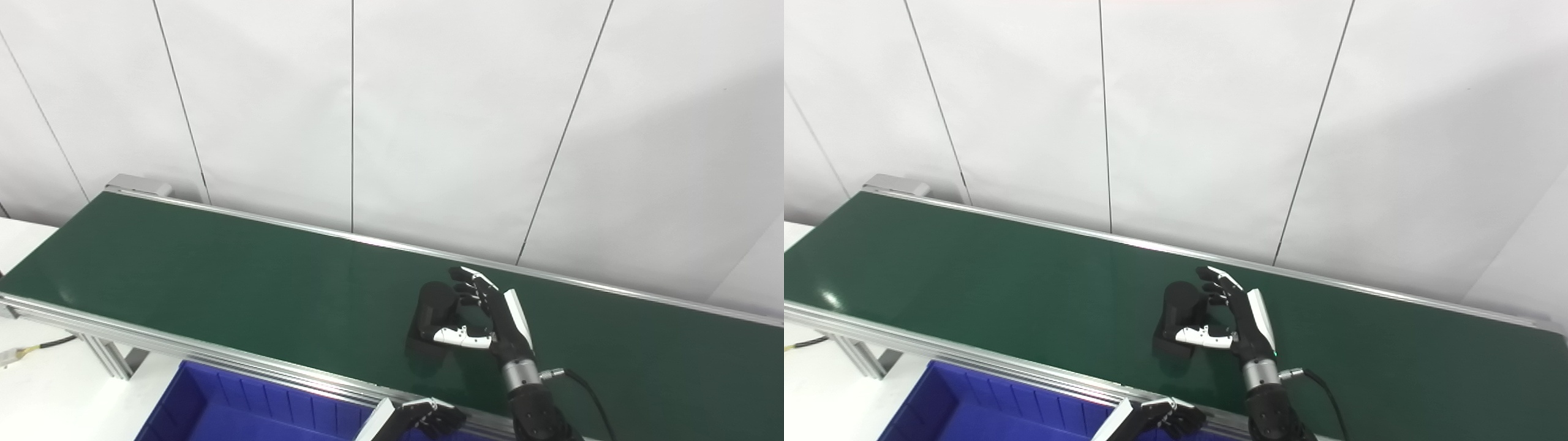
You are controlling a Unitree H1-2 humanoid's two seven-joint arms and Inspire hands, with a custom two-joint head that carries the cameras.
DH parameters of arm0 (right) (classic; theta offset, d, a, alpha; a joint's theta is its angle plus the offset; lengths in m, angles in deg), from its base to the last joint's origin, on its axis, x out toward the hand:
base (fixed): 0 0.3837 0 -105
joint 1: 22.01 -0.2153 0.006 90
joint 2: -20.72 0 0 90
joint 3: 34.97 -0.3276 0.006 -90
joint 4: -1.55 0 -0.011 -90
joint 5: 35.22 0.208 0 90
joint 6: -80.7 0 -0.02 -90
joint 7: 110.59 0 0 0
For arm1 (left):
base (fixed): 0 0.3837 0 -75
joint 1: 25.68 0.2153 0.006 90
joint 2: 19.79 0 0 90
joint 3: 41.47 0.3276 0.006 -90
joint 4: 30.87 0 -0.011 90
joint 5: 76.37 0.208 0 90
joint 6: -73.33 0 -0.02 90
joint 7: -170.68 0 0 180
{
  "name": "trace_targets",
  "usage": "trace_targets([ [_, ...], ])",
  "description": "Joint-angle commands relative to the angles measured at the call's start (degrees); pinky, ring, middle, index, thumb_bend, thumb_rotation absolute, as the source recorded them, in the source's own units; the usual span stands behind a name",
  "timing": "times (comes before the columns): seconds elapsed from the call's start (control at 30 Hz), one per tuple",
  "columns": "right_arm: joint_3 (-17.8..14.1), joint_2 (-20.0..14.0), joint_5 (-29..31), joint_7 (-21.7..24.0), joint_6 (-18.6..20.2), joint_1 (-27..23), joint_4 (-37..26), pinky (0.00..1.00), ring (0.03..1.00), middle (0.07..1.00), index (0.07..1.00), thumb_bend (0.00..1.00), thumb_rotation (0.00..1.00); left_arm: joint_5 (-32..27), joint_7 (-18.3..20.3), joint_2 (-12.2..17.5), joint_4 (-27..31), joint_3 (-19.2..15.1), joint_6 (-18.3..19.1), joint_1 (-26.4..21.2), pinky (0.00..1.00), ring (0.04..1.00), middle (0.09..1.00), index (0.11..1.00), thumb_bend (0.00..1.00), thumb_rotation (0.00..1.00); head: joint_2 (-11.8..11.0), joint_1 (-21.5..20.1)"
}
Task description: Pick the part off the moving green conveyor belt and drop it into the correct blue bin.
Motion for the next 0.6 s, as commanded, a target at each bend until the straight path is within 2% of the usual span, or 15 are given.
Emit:
trace_targets([
  [0.0,-0.19,0.62,-0.16,-1.26,-1.08,-2.87,-0.43,0.60,0.674,0.753,0.749,0.93,0.19,0.01,0.08,-0.60,1.67,-0.20,-2.33,-0.29,0.60,0.659,0.689,0.689,0.70,0.00,0.04,0.07],
  [0.13,-0.16,0.85,-0.66,-2.24,-1.06,-2.90,-0.61,0.50,0.588,0.700,0.716,0.92,0.17,-0.21,0.20,-0.68,1.73,-0.32,-2.33,-0.21,0.60,0.659,0.689,0.691,0.70,0.00,0.10,0.08],
  [0.27,-0.54,1.10,-0.81,-2.72,-1.03,-2.97,-0.63,0.39,0.478,0.596,0.623,0.83,0.09,-0.03,0.73,-0.84,1.85,-0.77,-2.33,-0.06,0.60,0.658,0.690,0.695,0.69,0.00,0.10,0.08],
  [0.3,-0.74,1.16,-0.74,-2.72,-1.05,-2.86,-0.79,0.39,0.475,0.592,0.620,0.83,0.09,0.03,0.71,-0.89,1.85,-0.82,-2.33,-0.05,0.60,0.658,0.690,0.696,0.69,0.00,0.20,0.05],
  [0.33,-0.87,1.20,-0.69,-2.71,-1.06,-2.78,-0.92,0.37,0.449,0.515,0.551,0.65,0.04,0.03,0.71,-0.92,1.83,-0.85,-2.33,-0.05,0.60,0.657,0.690,0.696,0.70,0.00,0.20,0.05],
  [0.37,-1.00,1.20,-0.62,-2.54,-1.07,-2.62,-1.13,0.36,0.440,0.489,0.527,0.59,0.02,0.02,0.74,-0.95,1.85,-0.88,-2.33,-0.05,0.60,0.656,0.689,0.697,0.70,0.00,0.20,0.05],
  [0.43,-1.11,1.17,-0.65,-2.29,-1.07,-2.39,-1.42,0.35,0.415,0.462,0.504,0.55,0.00,-0.06,0.69,-0.95,1.82,-0.84,-2.33,-0.08,0.60,0.658,0.690,0.697,0.70,0.00,0.22,0.05],
  [0.57,-1.17,1.07,-1.09,-2.13,-1.06,-2.17,-1.57,0.33,0.393,0.444,0.497,0.53,0.00,-0.11,0.73,-0.91,1.85,-0.90,-2.33,-0.05,0.60,0.658,0.689,0.694,0.70,0.00,0.18,-0.08],
])
